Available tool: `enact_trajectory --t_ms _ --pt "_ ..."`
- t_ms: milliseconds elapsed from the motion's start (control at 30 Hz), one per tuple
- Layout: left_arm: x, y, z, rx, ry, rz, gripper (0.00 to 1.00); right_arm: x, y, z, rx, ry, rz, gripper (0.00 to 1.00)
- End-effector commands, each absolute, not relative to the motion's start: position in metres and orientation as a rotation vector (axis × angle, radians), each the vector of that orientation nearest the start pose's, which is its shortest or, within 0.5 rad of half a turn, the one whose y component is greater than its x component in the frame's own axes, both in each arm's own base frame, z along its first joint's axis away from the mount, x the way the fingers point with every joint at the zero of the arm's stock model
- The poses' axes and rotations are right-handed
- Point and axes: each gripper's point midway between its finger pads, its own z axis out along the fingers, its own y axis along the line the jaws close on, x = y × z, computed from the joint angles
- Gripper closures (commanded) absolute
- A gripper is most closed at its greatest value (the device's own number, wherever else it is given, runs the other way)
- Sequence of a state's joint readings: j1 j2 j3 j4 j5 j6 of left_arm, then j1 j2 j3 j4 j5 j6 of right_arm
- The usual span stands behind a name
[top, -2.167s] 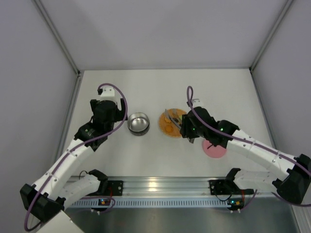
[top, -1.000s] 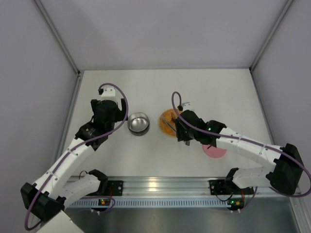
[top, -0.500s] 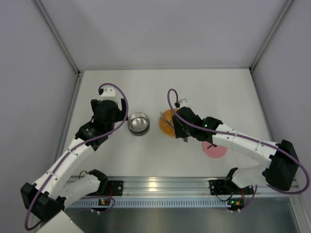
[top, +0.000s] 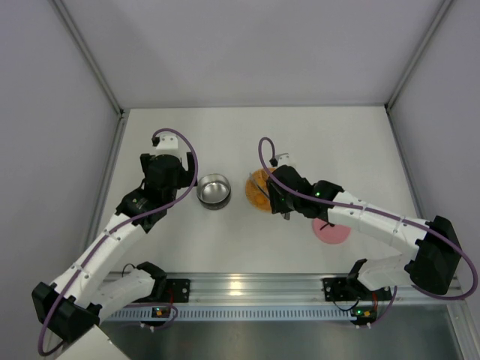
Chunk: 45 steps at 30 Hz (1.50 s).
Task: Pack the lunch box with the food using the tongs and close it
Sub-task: Pick up the fake food from the plate.
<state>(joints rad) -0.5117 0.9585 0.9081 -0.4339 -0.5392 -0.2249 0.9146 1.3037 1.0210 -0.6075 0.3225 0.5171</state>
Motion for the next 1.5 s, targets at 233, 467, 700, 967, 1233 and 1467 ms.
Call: enact_trajectory --t_ms 233,467,700,967,1233,1467 --pt "0.305 -0.078 0.251 -0.048 1.944 0.06 0.01 0.226 0.245 0.141 -0.349 2.379 0.282 0.6" --pt "0.305 -0.078 0.251 -0.048 1.946 0.063 0.01 0.224 0.244 0.134 -0.354 2.39 0.277 0.6" --pt "0.305 -0.077 0.25 -0.047 1.947 0.065 0.01 0.221 0.243 0.131 -0.358 2.402 0.283 0.6" --pt "0.305 -0.078 0.25 -0.045 1.946 0.065 0.01 0.218 0.242 0.139 -0.354 2.392 0.308 0.61" --pt "0.305 -0.077 0.25 -0.047 1.947 0.066 0.01 0.216 0.243 0.143 -0.356 2.392 0.325 0.62" --pt "0.305 -0.077 0.251 -0.049 1.946 0.066 0.01 0.216 0.241 0.141 -0.356 2.397 0.313 0.59"
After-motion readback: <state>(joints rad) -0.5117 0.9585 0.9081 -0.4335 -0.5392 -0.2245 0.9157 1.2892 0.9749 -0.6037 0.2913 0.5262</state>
